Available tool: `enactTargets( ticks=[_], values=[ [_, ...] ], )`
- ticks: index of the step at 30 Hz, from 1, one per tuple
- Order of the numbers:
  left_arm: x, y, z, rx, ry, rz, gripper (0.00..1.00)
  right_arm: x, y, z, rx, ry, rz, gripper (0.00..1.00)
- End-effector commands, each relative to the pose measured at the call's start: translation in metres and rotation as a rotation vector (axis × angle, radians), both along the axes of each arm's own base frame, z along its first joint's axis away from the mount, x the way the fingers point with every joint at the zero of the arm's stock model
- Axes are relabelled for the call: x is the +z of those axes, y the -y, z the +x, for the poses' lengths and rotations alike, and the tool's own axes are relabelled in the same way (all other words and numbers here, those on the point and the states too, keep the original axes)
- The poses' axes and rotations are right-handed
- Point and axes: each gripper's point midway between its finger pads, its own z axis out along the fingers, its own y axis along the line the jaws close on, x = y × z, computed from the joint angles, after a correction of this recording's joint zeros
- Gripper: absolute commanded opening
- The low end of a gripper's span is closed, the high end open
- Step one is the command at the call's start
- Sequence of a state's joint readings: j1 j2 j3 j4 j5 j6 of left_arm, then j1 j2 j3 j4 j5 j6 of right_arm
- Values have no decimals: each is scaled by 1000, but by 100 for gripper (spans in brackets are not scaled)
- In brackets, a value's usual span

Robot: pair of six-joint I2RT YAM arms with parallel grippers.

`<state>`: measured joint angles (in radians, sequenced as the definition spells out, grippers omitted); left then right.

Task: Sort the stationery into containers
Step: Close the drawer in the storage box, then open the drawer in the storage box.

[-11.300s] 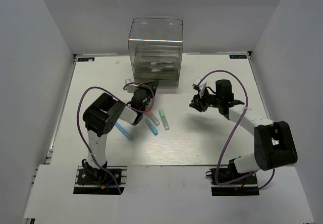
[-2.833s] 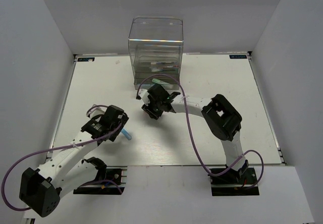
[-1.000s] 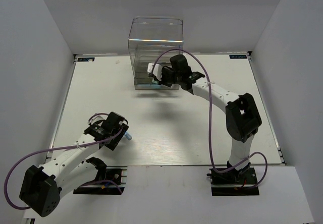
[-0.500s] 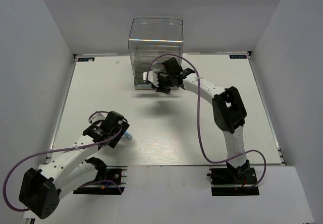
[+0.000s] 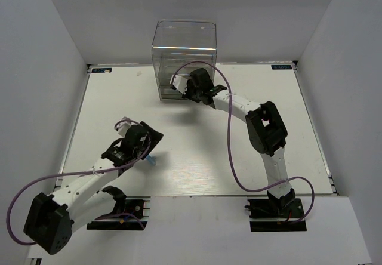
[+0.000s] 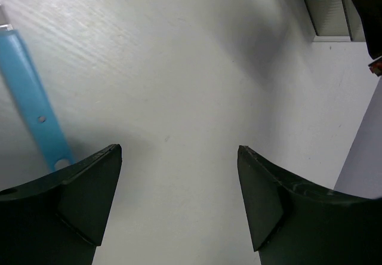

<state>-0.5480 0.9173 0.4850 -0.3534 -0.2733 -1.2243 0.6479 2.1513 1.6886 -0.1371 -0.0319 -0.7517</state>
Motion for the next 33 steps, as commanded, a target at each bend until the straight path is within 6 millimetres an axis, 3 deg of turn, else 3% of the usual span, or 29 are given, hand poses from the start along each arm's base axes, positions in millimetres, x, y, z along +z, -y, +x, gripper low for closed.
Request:
enactTargets(
  ticks=[1, 3, 5, 10, 11, 12, 13, 14, 15, 16, 17, 18, 19, 20, 21, 22, 23, 24, 26, 28, 30, 32, 33],
  values=[
    [36, 28, 34, -97, 167, -38, 88, 40, 9, 31, -135, 161, 66, 0],
    [31, 36, 44, -115, 161, -27, 88, 38, 13, 36, -172, 180, 50, 0],
    [43, 46, 58, -134, 210, -39, 88, 44, 15, 41, -190, 202, 54, 0],
    [44, 67, 86, -159, 256, -77, 89, 46, 21, 46, -218, 228, 41, 0],
    [43, 73, 95, -159, 274, -86, 86, 42, 23, 44, -212, 211, 33, 0],
    [39, 74, 99, -154, 269, -103, 75, 39, 23, 41, -202, 195, 28, 0],
    [40, 76, 106, -148, 276, -121, 67, 53, 16, 33, -147, 179, 71, 0],
    [41, 81, 118, -142, 299, -153, 56, 31, 22, 16, -128, 103, 39, 0],
    [38, 85, 121, -144, 303, -172, 56, 40, 20, 13, -112, 102, 59, 0],
    [40, 85, 130, -126, 320, -192, 49, 55, 15, -6, -41, 77, 107, 0],
    [39, 90, 133, -131, 326, -219, 47, 57, 16, -13, -27, 64, 120, 0],
    [49, 91, 144, -109, 378, -268, 45, 43, 22, -25, -35, 8, 129, 0],
    [37, 96, 151, -99, 368, -283, 43, 54, 25, -44, 9, -17, 163, 4],
    [35, 95, 158, -80, 381, -308, 43, 41, 30, -57, 11, -66, 161, 14],
    [49, 99, 165, -66, 441, -379, 42, 50, 32, -69, 19, -90, 197, 25],
    [50, 102, 171, -60, 460, -407, 42, 25, 46, -84, -2, -163, 179, 37],
    [33, 104, 177, -41, 442, -414, 44, 40, 49, -94, 13, -156, 210, 40],
    [39, 108, 185, -37, 464, -441, 46, 37, 53, -99, 5, -176, 218, 42],
    [39, 113, 198, -18, 481, -465, 49, 20, 72, -120, -35, -245, 221, 42],
    [28, 119, 216, 5, 468, -479, 53, 0, 87, -134, -90, -321, 213, 38],
    [33, 125, 231, 18, 495, -505, 56, -17, 103, -153, -116, -379, 197, 31],
    [17, 128, 242, 44, 485, -518, 58, -19, 118, -158, -149, -373, 213, 29],
    [23, 132, 250, 42, 502, -528, 58, -24, 123, -162, -160, -379, 213, 27]
  ],
)
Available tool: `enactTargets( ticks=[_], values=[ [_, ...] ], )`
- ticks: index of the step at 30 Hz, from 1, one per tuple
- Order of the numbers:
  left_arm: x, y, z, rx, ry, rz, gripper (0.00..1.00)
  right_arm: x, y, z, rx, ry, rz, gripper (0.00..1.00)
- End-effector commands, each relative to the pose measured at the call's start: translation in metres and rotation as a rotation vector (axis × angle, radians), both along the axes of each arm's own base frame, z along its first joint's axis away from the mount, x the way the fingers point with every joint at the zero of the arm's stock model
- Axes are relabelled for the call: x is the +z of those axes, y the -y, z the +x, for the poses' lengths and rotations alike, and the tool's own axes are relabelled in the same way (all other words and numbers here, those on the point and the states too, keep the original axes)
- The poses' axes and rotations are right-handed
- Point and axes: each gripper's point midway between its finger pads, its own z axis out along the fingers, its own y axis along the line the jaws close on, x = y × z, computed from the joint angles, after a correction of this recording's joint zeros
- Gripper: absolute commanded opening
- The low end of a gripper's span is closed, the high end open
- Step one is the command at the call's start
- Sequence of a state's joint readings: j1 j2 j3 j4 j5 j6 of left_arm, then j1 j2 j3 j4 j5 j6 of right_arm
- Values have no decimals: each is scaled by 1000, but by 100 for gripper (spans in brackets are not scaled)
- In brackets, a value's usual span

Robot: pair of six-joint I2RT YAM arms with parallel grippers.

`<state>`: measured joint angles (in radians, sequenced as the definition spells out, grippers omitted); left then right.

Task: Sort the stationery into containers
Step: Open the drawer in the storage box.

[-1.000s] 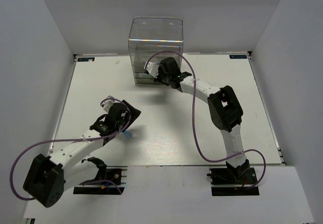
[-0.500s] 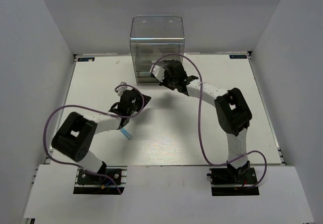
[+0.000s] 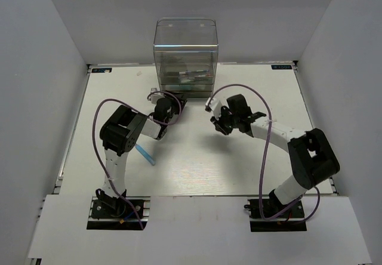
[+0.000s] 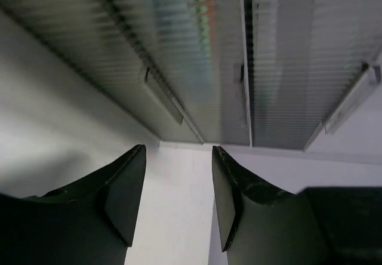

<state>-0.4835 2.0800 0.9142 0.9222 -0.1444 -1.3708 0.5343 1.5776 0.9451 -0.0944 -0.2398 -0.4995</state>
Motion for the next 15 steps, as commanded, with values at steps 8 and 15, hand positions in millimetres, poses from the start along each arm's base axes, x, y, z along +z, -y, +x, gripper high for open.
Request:
enactTargets(
  ticks=[8, 15],
  values=[
    [13, 12, 55, 66, 46, -69, 57, 4, 35, -10, -119, -41, 55, 27],
    [-2, 6, 55, 95, 23, -51, 36, 8, 39, -2, -134, -42, 71, 27]
  ],
)
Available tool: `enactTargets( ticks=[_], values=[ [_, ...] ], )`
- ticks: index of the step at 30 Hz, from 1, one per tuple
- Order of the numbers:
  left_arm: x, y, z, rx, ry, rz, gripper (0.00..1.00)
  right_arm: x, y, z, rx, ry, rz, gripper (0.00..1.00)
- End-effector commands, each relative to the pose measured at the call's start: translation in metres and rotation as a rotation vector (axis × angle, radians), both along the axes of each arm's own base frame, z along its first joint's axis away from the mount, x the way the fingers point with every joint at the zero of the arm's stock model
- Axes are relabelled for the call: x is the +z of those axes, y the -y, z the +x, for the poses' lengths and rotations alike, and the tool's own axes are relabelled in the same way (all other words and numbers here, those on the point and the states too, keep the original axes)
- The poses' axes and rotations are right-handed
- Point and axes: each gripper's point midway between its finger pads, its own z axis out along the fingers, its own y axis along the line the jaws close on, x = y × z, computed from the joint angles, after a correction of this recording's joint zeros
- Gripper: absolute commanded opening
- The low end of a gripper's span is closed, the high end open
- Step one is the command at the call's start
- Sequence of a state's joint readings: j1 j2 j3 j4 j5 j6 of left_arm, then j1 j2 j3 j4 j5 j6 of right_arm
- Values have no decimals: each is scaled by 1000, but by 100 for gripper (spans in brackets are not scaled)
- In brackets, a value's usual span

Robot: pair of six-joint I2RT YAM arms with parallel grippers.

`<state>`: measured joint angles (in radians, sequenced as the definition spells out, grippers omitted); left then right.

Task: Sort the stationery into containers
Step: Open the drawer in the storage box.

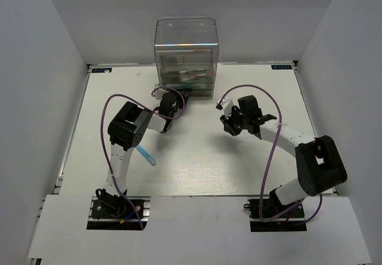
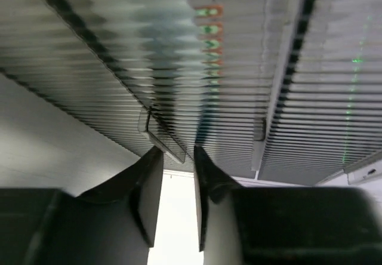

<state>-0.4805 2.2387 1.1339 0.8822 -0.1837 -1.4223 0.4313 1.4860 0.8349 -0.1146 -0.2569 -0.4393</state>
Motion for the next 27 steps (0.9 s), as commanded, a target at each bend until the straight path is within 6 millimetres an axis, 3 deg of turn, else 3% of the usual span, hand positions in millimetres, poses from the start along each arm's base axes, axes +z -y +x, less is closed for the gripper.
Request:
enactTargets(
  ticks=[1, 12, 17, 27],
  values=[
    [8, -14, 11, 54, 31, -7, 34, 16, -5, 10, -5, 26, 48, 27],
    [-5, -17, 8, 64, 18, 2, 16, 17, -6, 13, -1, 19, 61, 27],
    [-1, -20, 2, 64, 23, -1, 0, 19, -8, 15, 7, 18, 67, 27],
    [-15, -7, -39, -44, -15, 14, 0, 24, -15, 20, 27, 14, 80, 34]
  ],
)
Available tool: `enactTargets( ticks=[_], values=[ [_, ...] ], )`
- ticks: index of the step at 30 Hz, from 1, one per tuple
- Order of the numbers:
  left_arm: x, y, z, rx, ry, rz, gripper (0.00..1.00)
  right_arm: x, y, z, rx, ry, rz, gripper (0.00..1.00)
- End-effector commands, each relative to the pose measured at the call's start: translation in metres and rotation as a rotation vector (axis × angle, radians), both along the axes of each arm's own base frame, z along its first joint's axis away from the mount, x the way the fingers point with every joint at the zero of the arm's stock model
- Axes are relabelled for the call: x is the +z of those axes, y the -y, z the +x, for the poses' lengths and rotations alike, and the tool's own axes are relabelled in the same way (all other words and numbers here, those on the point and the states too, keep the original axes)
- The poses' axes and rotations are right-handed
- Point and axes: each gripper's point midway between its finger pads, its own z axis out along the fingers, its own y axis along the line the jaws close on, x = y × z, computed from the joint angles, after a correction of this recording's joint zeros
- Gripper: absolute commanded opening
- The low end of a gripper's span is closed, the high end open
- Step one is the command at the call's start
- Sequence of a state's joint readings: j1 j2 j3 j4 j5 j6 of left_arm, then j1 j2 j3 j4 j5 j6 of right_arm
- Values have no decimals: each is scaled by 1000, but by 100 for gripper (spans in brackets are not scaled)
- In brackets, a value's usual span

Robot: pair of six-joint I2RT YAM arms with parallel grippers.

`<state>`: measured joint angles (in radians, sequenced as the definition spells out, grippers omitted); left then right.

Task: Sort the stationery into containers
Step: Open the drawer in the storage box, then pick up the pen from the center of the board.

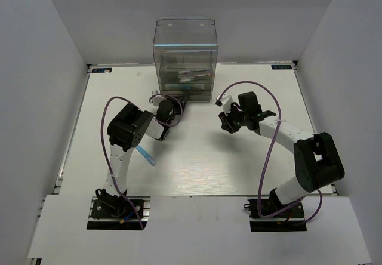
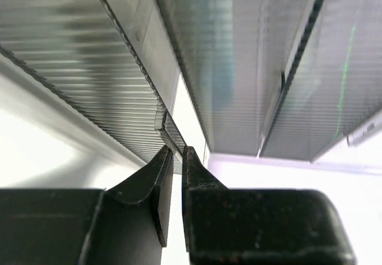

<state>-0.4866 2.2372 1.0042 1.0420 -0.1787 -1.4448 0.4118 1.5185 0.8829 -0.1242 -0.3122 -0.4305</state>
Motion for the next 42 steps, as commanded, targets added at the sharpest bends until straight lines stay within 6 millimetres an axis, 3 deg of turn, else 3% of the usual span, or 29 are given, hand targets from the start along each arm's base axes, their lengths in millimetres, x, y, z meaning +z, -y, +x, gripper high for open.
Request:
enactTargets(
  ticks=[1, 10, 11, 14, 15, 17, 18, 20, 22, 28, 30, 31, 33, 38, 42],
  values=[
    [-5, 3, -23, -47, -38, 53, 0, 15, -9, 11, 17, 23, 35, 36],
    [5, 5, -47, -67, -90, 94, 0, 25, -15, 14, 33, 27, 49, 40],
    [-11, 2, -51, -69, -173, 139, 0, 25, -15, 14, 32, 25, 46, 42],
    [-15, -1, -52, -61, -259, 200, 0, 29, -16, 16, 34, 34, 53, 53],
    [-14, -2, -53, -62, -266, 204, 9, 31, -17, 16, 42, 40, 50, 59],
    [-11, 0, -53, -72, -272, 203, 22, 32, -19, 16, 46, 39, 55, 61],
    [-13, 1, -56, -81, -284, 206, 40, 31, -19, 15, 48, 35, 53, 62],
    [-9, 1, -55, -81, -288, 209, 53, 33, -19, 15, 49, 36, 55, 62],
    [-3, 0, -57, -84, -285, 217, 60, 35, -21, 15, 55, 41, 60, 62],
    [17, 0, -69, -139, -245, 261, 64, 38, -22, 15, 62, 47, 68, 64],
    [33, -1, -73, -152, -254, 274, 85, 38, -22, 14, 64, 46, 69, 64],
    [19, -10, -83, -156, -328, 345, 87, 36, -21, 13, 63, 42, 67, 64],
    [32, -19, -88, -145, -330, 394, 88, 35, -21, 13, 64, 44, 68, 64],
    [5, -54, -130, -101, -607, 471, 94, 33, -22, 12, 64, 40, 72, 64],
    [5, -77, -152, -30, -697, 525, 99, 33, -24, 12, 63, 40, 76, 64]
  ],
)
